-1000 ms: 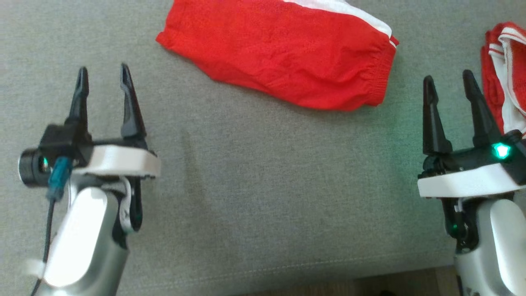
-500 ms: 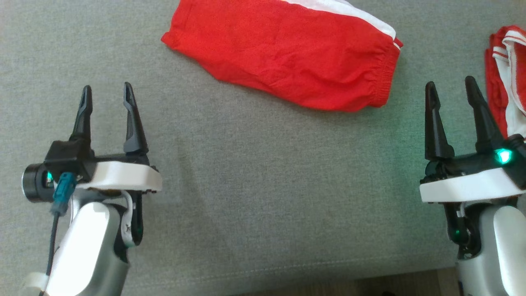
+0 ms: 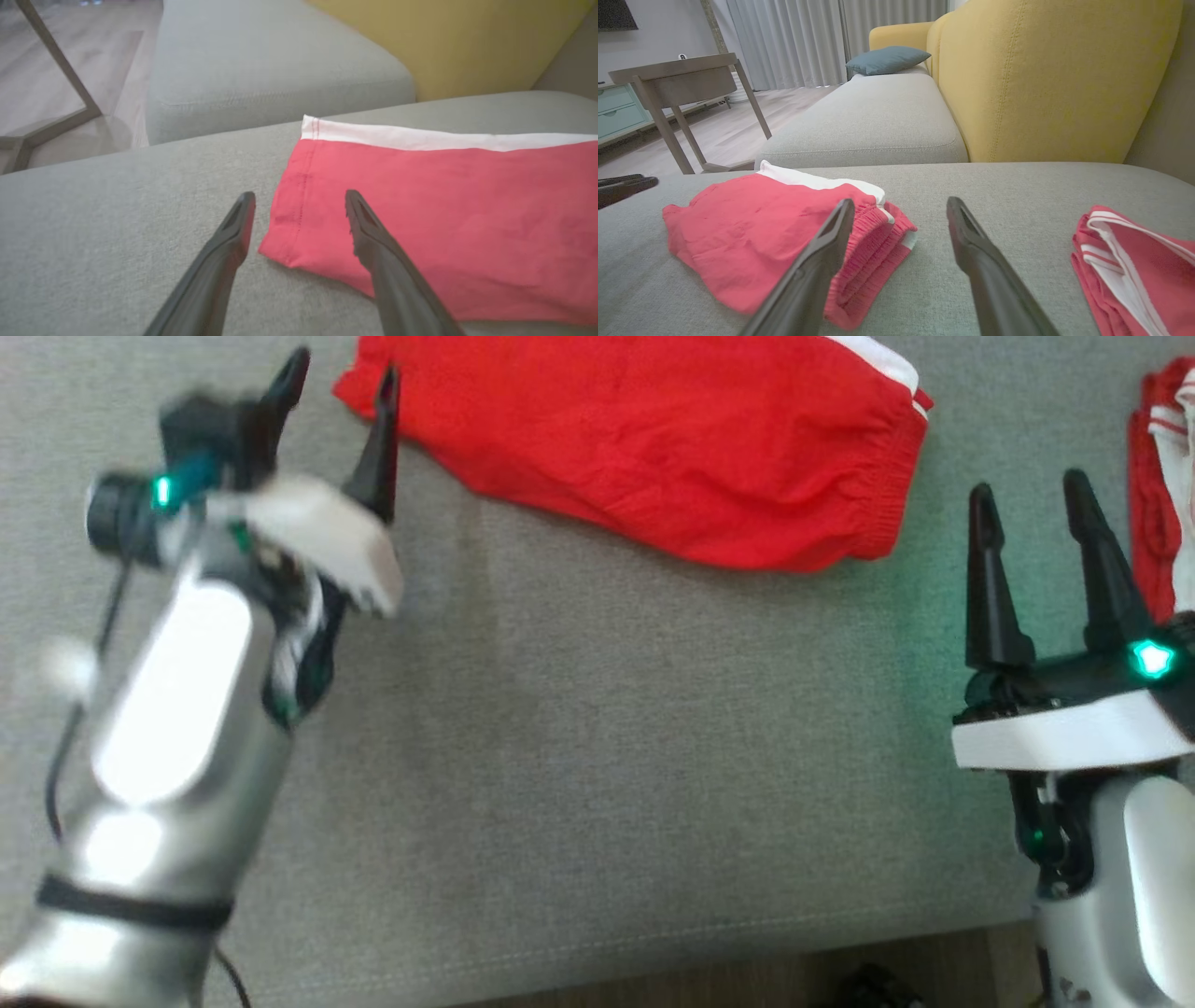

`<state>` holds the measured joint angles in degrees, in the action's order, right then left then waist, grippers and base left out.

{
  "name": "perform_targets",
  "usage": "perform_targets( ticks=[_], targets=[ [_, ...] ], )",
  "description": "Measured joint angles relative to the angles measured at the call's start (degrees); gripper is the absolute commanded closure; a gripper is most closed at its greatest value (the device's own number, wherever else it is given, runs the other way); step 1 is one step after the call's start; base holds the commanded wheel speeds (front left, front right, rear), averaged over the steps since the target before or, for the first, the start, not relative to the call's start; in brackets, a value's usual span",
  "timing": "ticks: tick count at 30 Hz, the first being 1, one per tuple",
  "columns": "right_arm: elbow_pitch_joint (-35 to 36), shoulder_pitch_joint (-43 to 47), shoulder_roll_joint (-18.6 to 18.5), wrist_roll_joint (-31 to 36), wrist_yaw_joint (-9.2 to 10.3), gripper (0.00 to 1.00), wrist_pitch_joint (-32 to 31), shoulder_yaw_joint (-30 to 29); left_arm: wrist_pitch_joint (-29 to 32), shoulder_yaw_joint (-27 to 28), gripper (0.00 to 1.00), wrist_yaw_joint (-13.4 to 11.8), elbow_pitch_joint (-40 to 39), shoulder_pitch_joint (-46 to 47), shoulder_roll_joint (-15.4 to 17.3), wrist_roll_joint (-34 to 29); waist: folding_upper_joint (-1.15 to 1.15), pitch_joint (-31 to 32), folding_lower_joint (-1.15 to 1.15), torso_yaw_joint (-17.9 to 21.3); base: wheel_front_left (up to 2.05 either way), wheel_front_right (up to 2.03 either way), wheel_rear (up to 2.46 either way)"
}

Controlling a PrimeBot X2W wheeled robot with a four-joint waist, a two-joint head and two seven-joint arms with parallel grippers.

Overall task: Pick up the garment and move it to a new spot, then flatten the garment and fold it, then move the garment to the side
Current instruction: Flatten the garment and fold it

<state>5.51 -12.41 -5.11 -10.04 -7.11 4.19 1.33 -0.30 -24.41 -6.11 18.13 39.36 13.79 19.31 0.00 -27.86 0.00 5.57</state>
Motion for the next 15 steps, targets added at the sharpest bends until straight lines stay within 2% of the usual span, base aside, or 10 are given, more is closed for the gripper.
perform_targets(
  ticks=[7,15],
  targets=[
    [-0.52,-1.18,0.37,-0.89,0.00,0.00,0.87,1.30,11.77,-1.36,0.00,4.87,15.48,10.60,-0.11,1.65,0.00,-2.19,0.00,2.42,0.00,0.00,0.00],
    [-1.11,-1.18,0.62,-1.58,0.00,0.00,1.37,1.36,17.12,-2.99,0.00,6.54,23.04,17.44,-1.56,2.18,0.00,-3.00,0.00,3.33,0.00,0.00,0.00]
  ],
)
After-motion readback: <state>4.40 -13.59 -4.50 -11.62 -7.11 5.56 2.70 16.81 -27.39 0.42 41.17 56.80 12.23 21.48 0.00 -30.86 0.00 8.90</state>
